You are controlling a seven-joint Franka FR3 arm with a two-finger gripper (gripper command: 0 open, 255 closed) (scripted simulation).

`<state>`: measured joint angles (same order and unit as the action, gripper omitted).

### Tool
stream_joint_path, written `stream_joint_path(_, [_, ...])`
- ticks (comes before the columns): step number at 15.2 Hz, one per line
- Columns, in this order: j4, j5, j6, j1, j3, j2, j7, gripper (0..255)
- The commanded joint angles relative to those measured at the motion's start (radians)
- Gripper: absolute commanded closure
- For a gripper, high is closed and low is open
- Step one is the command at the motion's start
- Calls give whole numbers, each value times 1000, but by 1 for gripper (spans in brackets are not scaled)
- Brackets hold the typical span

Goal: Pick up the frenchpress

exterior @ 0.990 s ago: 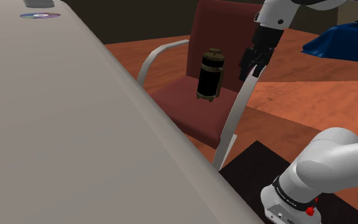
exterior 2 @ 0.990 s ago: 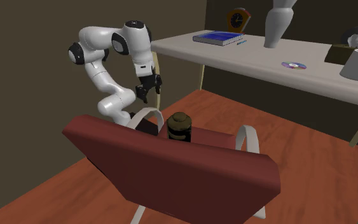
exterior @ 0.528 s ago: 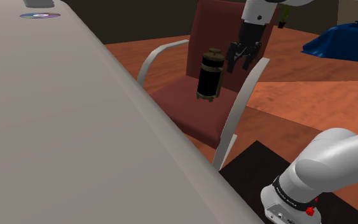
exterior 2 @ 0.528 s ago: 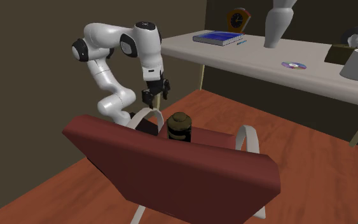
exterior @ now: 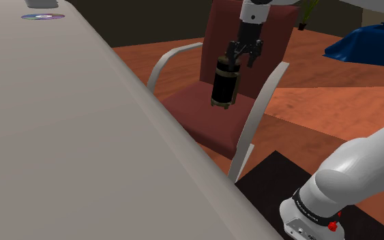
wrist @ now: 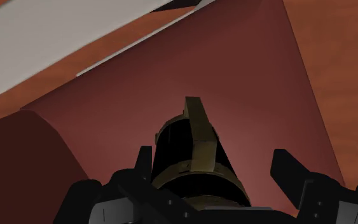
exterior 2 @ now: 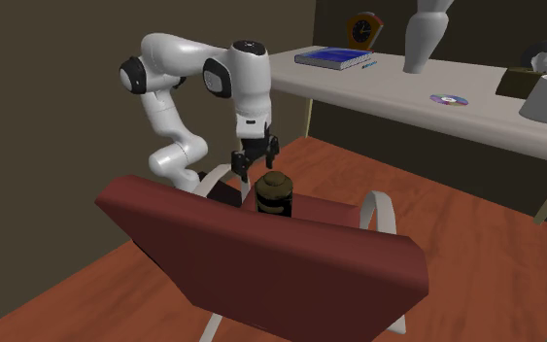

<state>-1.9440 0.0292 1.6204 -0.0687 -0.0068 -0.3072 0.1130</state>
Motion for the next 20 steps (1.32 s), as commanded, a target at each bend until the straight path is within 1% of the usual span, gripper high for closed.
stream_joint_path(1, [-7, -2, 21, -1, 1, 14, 4, 0])
stream_joint_path(6, [-89, -2, 96, -1, 1, 6, 3, 0])
stream_joint_path(8, [-89, -2, 96, -1, 1, 6, 3, 0])
stream_joint_path(9, [-88, -2, 95, -1, 1, 7, 3, 255])
stream_joint_path(18, [-89, -2, 96, -1, 1, 6, 3, 255])
stream_joint_path(20, [-61, -2, 69, -1, 1, 8, 3, 255])
